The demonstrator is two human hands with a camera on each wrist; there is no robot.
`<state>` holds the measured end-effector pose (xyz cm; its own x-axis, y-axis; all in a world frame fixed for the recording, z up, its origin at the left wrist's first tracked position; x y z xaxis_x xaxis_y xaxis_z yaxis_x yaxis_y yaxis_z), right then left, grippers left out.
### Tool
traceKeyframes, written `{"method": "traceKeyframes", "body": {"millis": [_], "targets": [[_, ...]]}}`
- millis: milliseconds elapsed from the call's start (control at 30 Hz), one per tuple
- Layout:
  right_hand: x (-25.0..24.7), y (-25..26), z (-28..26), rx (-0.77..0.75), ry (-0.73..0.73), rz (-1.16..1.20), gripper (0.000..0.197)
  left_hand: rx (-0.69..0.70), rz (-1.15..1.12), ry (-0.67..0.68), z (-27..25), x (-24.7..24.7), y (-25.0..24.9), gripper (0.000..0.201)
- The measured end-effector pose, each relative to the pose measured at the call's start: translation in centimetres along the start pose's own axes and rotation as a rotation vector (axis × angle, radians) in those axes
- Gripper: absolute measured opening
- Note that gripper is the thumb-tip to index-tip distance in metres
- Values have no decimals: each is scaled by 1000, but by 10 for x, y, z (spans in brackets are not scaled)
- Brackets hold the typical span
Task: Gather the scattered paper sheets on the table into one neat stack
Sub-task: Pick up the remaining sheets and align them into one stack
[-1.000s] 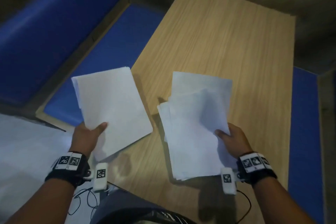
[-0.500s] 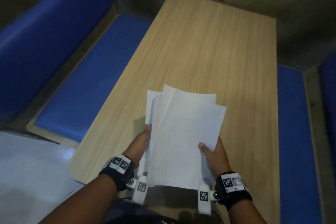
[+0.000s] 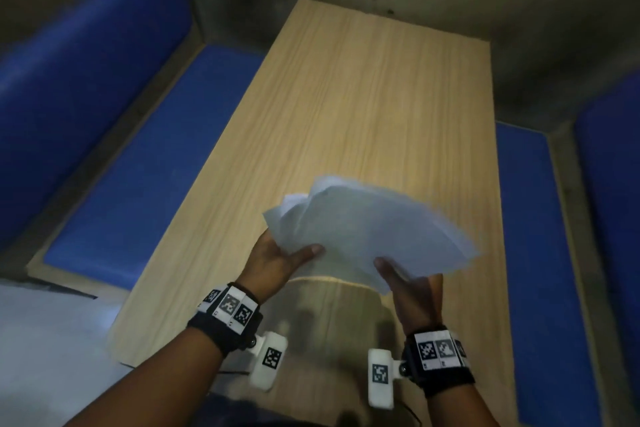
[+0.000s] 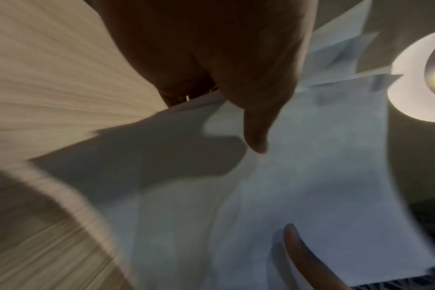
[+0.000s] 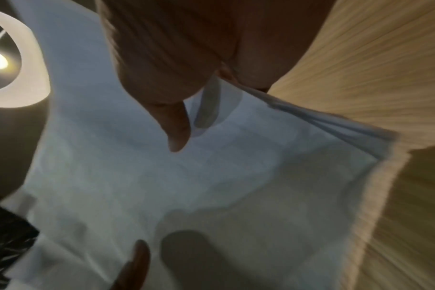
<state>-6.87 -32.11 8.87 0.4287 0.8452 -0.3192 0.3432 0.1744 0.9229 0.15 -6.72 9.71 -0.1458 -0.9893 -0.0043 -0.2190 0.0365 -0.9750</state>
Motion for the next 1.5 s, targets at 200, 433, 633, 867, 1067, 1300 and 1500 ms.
{"method": "traceKeyframes", "body": {"millis": [200,433,633,867,1067,1300,1500], "targets": [[0,10,-1,-39,11,82,57,61,-7,-36,-2,9,0,52],[-5,25,-8,-175,23,187,35,55,-146,-94,-11,4,4,50],[-6,46,-8,-227,-73,194,58,276,-211,-148,-25,11,-37,41],[0,53,-15,-169,-161,122,43,192,-183,-303,-22,19,-38,27],[-1,38,-16,-191,10,91,52,151,-204,-162,-23,12,-17,52],[11,-1,-8,-31,48,-76,61,-40,-66,-96,-9,15,16,35],[7,4,-10,-99,-77,-175,42,-15,-130,-101,-7,12,4,28]]}}
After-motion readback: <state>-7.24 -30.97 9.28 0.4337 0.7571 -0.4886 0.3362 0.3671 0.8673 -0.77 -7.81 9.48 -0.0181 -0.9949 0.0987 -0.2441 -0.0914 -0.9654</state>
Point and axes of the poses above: each hand's wrist, its own z-axis towards the middle knuckle, its own x-axis out of the palm, y = z × x, the point moved 5 cm from there along z, towards the middle knuckle, and after that the axes turned 11 degrees about -z, right-handed, at the moved point
